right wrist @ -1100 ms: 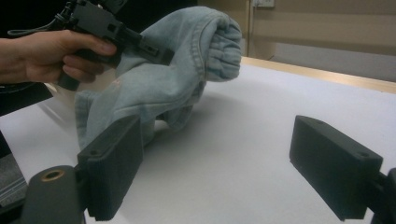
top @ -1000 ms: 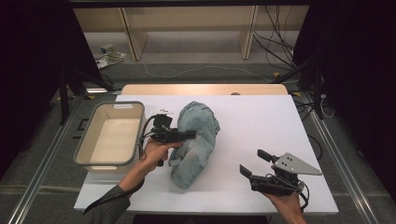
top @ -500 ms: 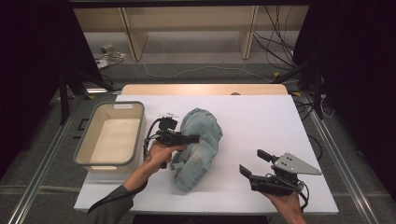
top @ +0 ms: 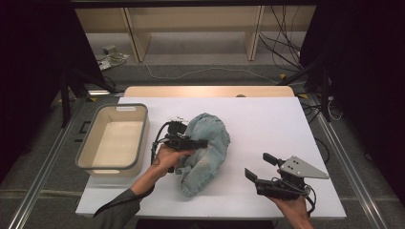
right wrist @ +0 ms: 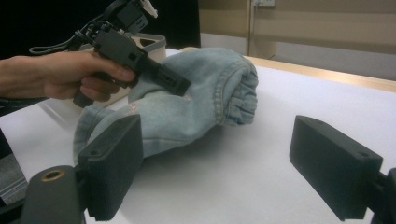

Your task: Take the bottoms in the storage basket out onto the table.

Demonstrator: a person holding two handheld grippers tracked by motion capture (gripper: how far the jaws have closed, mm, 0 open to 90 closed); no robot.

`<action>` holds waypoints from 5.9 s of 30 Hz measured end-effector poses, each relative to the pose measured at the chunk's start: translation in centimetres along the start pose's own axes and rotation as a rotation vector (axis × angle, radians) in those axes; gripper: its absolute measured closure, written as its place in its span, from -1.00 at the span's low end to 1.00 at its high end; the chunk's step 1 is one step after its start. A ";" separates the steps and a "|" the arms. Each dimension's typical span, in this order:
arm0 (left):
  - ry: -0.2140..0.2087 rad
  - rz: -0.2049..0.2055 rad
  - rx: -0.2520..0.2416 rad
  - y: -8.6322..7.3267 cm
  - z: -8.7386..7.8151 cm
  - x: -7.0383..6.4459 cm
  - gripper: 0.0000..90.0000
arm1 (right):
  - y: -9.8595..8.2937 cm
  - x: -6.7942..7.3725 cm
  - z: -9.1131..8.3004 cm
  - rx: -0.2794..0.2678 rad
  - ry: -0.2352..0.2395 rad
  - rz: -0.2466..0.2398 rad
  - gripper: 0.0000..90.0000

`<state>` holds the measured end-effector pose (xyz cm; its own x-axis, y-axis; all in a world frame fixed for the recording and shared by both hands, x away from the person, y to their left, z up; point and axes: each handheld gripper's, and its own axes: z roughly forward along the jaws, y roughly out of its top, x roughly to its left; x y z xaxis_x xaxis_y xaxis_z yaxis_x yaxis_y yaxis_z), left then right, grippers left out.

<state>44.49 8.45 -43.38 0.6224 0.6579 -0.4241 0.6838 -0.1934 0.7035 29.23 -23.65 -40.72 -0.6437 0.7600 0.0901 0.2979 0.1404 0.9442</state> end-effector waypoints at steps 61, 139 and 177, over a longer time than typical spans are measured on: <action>-0.091 0.096 -0.011 0.5 0.5 -2.0 -0.33 | 0.0 0.1 -0.1 -0.009 0.006 -0.001 -0.59; -0.158 0.287 -0.306 -0.7 -4.4 -2.1 -0.69 | 0.0 0.2 -0.1 -0.002 0.014 -0.005 -0.60; -0.193 0.314 -0.374 -2.0 -6.2 -1.6 -0.73 | 0.0 0.3 0.1 0.006 0.028 -0.007 -0.63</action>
<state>39.72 12.30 -40.56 0.8583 0.4573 -0.2327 0.2925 -0.0634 0.9542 29.06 -23.36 -40.74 -0.6653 0.7409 0.0921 0.2970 0.1495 0.9431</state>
